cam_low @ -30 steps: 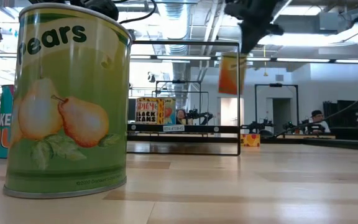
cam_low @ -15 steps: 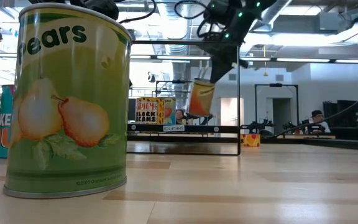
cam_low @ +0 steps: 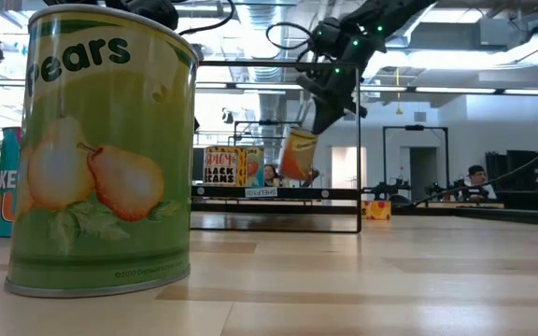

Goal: Pick and place cans onto a shelf
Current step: Put the canned green beans on the shelf

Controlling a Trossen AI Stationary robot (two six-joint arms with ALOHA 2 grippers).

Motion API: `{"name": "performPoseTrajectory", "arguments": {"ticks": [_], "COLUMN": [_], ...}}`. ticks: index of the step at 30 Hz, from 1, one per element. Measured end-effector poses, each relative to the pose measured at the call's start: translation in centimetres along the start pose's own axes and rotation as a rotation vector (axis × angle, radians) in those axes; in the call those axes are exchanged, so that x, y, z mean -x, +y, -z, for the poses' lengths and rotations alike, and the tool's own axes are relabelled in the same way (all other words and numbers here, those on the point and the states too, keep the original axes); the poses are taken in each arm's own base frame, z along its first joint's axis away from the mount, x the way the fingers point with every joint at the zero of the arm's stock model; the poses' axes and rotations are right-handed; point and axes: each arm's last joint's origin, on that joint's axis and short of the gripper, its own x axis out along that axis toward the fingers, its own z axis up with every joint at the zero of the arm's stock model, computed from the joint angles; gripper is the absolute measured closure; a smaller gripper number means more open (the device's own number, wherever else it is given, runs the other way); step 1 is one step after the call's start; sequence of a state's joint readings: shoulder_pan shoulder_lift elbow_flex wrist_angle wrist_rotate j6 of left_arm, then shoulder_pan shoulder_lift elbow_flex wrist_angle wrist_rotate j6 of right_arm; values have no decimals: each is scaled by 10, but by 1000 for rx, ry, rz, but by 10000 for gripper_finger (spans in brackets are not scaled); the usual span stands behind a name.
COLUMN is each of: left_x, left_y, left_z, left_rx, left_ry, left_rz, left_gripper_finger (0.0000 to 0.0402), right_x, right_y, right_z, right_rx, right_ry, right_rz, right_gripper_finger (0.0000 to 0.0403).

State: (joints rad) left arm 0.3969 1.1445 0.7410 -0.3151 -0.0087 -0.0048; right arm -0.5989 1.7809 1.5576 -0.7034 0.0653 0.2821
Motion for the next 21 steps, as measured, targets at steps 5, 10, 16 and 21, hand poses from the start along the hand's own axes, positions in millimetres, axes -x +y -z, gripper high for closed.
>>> {"name": "performPoseTrajectory", "arguments": {"ticks": [5, 10, 16, 21], "left_x": [0, 0, 0, 0], "left_y": [0, 0, 0, 0], "left_z": [0, 0, 0, 0], "left_rx": [0, 0, 0, 0], "left_ry": [0, 0, 0, 0], "left_rz": [0, 0, 0, -1], "left_gripper_finger": [299, 299, 299, 299], "right_x": [-11, -25, -32, -31], "right_y": [6, 13, 16, 16], "right_z": [-11, -14, -11, -11], "right_rx": [4, 16, 23, 22], "right_ry": [1, 35, 66, 61], "right_rz": [-21, -41, -35, -32], "right_gripper_finger": [403, 403, 403, 399]}}
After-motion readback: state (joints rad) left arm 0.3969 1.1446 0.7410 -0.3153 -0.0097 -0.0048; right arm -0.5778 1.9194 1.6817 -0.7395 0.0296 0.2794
